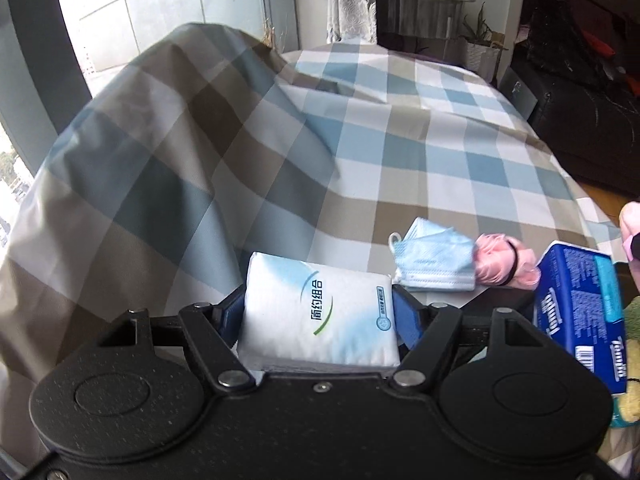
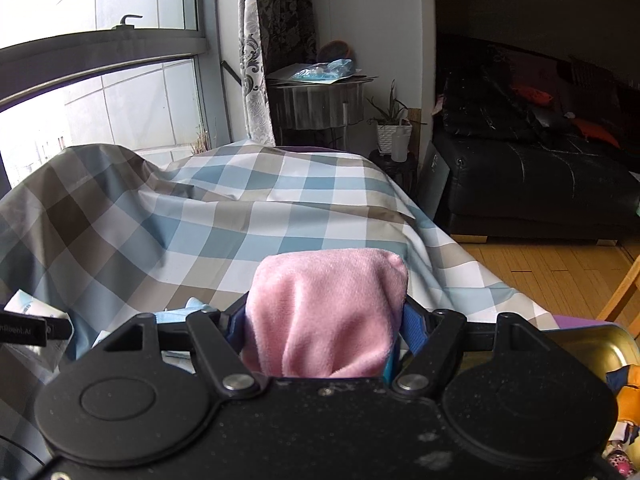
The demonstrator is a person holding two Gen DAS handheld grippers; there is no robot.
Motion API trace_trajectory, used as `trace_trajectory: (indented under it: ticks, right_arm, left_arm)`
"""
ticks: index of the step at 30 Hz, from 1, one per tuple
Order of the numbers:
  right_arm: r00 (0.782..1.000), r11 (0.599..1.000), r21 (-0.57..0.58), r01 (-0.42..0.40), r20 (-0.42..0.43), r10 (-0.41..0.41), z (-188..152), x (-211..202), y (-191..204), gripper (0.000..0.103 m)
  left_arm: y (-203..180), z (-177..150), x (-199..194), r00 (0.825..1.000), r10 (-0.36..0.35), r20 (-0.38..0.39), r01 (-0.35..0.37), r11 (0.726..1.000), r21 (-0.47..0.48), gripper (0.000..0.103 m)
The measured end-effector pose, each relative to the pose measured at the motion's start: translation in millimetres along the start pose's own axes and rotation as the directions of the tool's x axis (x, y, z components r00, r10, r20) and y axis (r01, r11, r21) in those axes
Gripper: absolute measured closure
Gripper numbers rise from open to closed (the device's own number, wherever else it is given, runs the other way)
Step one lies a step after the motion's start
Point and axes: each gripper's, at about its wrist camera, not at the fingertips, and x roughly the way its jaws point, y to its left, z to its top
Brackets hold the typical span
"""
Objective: Organize soft objects
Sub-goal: 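Carry the tissue pack and pink pouch to the gold tray and release both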
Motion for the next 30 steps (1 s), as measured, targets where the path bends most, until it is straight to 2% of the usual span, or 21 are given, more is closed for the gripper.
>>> trace_trajectory:
  ticks: [4,8,12,16,20,26,27,30]
  right_arm:
    - [0.998,0.997,0.046,0.057,0.019,-0.058,-2,-28,-43,0.032]
    - [0.99,0.985,0.107,0.132,0.026,-0.135,-7,-52,-91,0.031]
    - [0.975,0.963,0.164,0.212,0.029,-0.22,-15,-71,-134,0.031]
    - [0.95,0.933,0.201,0.299,0.03,-0.31,-28,-86,-169,0.031]
    - [0.929,0.897,0.264,0.354,0.013,-0.37,-48,-91,-199,0.031]
    - [0.906,0.849,0.335,0.41,-0.039,-0.422,-87,-80,-225,0.031]
    - [0.909,0.841,0.363,0.402,-0.049,-0.413,-92,-80,-230,0.032]
    - [0.909,0.817,0.428,0.386,-0.029,-0.415,-97,-84,-241,0.031]
  left_arm:
    - [-35,22,-25,0.997,-0.064,0.042,0.061,0.994,0.087,0.035]
    - [-84,43,-49,0.989,-0.132,0.068,0.114,0.97,0.217,0.035]
    - [-143,59,-70,0.971,-0.235,0.049,0.206,0.92,0.332,0.035]
    - [-197,63,-81,0.951,-0.31,0.001,0.283,0.872,0.4,0.035]
    - [-241,56,-79,0.931,-0.358,-0.072,0.355,0.838,0.414,0.035]
    - [-275,19,-68,0.882,-0.421,-0.211,0.471,0.794,0.385,0.035]
    - [-277,13,-66,0.881,-0.419,-0.221,0.473,0.792,0.386,0.035]
    - [-284,-3,-59,0.892,-0.389,-0.231,0.451,0.794,0.407,0.035]
